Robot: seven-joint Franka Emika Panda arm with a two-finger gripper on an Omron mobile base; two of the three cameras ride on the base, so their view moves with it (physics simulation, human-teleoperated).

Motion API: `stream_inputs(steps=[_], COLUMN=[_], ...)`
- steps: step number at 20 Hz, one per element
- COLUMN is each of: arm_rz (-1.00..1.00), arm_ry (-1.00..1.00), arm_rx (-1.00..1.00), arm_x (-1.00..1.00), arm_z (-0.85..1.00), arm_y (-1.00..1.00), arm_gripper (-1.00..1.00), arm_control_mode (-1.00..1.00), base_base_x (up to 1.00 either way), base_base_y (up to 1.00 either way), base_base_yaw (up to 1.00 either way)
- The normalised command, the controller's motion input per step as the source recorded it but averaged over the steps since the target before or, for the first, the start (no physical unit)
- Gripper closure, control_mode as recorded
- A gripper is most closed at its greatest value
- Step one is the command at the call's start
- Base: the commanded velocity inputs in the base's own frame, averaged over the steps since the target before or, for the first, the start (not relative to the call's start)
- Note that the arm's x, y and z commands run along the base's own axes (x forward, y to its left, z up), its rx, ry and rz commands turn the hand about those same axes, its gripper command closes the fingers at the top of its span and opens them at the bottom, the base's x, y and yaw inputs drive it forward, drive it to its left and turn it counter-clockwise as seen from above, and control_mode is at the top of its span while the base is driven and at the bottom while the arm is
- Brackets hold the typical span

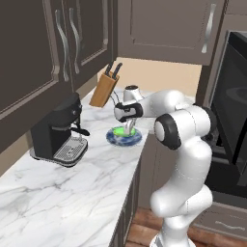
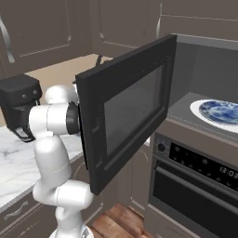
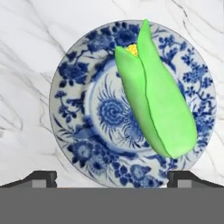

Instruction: Pick the corn from the counter and place it in the microwave.

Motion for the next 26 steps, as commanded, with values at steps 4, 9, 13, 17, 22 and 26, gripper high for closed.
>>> stream_inputs(steps=[4,9,13,17,22,26], arm_rz=[0.08,0.07,0.05,0.04,0.03,0.02], arm_ry=[0.0,0.0,0.0,0.0,0.01,0.01], arm_rx=[0.0,0.0,0.0,0.0,0.0,0.0], arm_x=[0.58,0.42,0.38,0.4,0.03,-0.01], arm_z=[-0.19,-0.3,-0.45,-0.41,-0.47,-0.34], arm_y=[0.0,0.02,0.21,0.16,0.1,0.02], arm_gripper=[-1.0,-1.0,-1.0,-1.0,-1.0,1.0], arm_control_mode=[-1.0,-1.0,-1.0,-1.0,-1.0,-1.0], base_base_x=[0.0,0.0,0.0,0.0,0.0,0.0], base_base_y=[0.0,0.0,0.0,0.0,0.0,0.0], base_base_yaw=[0.0,0.0,0.0,0.0,0.0,0.0])
